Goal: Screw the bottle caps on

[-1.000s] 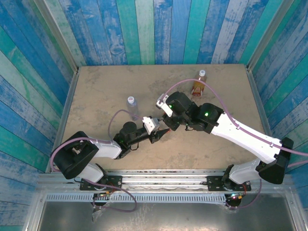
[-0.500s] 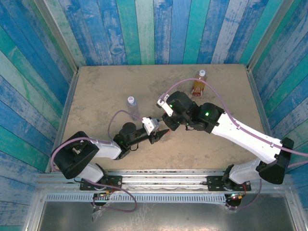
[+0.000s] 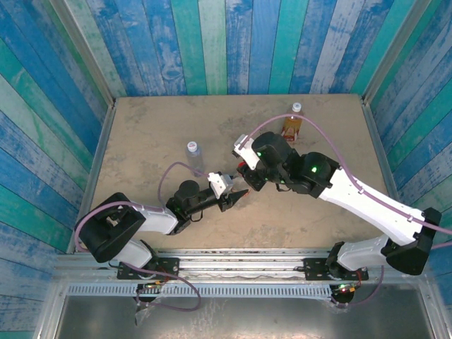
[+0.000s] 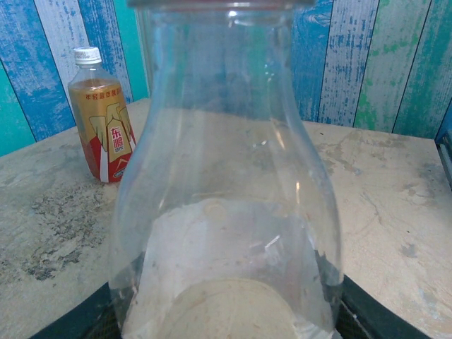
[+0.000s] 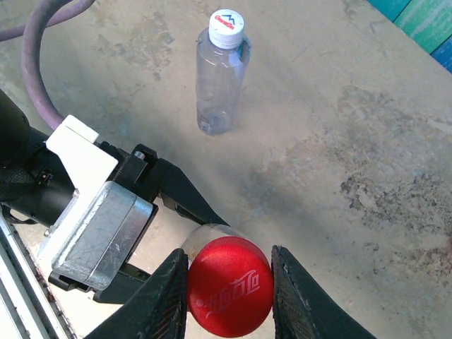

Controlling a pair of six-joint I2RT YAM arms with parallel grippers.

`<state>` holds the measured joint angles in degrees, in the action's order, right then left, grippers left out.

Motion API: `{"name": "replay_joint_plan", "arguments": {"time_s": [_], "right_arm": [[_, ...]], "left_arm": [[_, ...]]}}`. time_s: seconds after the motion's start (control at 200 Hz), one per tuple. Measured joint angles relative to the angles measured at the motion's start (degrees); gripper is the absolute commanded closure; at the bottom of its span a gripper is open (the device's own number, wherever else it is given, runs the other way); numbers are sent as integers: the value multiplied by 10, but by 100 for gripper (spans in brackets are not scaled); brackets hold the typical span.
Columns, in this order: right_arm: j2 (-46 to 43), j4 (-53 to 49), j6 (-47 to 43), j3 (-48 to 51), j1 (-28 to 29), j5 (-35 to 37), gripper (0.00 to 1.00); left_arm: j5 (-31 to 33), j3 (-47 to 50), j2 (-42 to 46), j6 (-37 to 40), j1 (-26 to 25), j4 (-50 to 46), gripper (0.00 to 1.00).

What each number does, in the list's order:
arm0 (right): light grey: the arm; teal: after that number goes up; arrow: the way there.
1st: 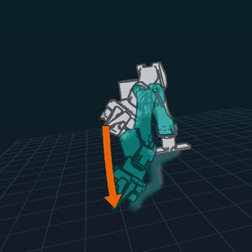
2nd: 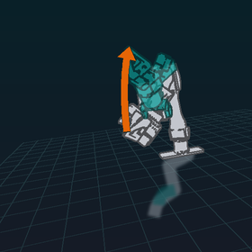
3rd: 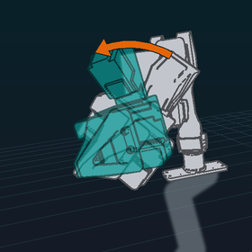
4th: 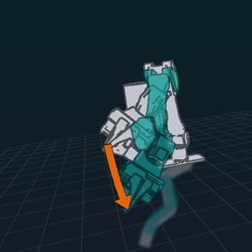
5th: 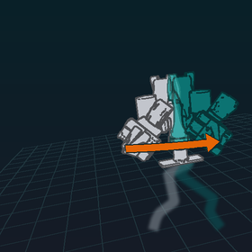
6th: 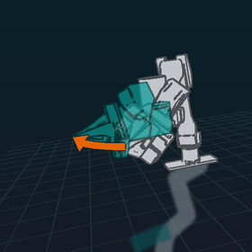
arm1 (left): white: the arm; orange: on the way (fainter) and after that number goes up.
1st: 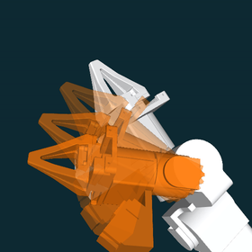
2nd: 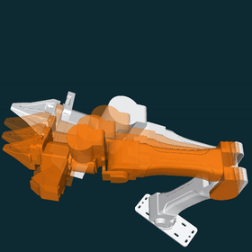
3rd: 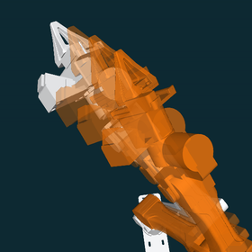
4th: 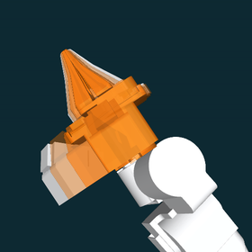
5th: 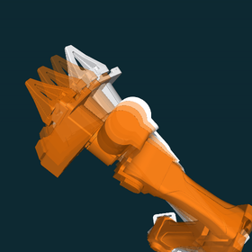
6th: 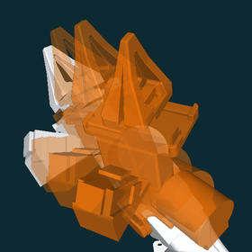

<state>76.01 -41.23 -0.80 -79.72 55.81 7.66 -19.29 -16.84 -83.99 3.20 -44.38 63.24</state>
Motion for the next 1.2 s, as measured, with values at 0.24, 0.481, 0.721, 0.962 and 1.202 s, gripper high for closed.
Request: {"name": "replay_joint_plan", "arguments": {"time_s": [0.24,0.481,0.721,0.962,1.202], "right_arm": [[21,-17,44,-12,-25,-9,68],[37,-41,77,-27,-47,-46,68],[53,-61,81,-49,-47,-78,68],[64,-75,80,-60,-46,-94,67],[75,-94,76,-72,-43,-95,67]], "left_arm": [[0,2,0,0,0,3,46],[0,11,-8,0,0,28,46],[-2,15,-23,0,0,58,46],[-2,16,-29,0,0,68,47],[-2,19,-29,0,0,72,47]]}}
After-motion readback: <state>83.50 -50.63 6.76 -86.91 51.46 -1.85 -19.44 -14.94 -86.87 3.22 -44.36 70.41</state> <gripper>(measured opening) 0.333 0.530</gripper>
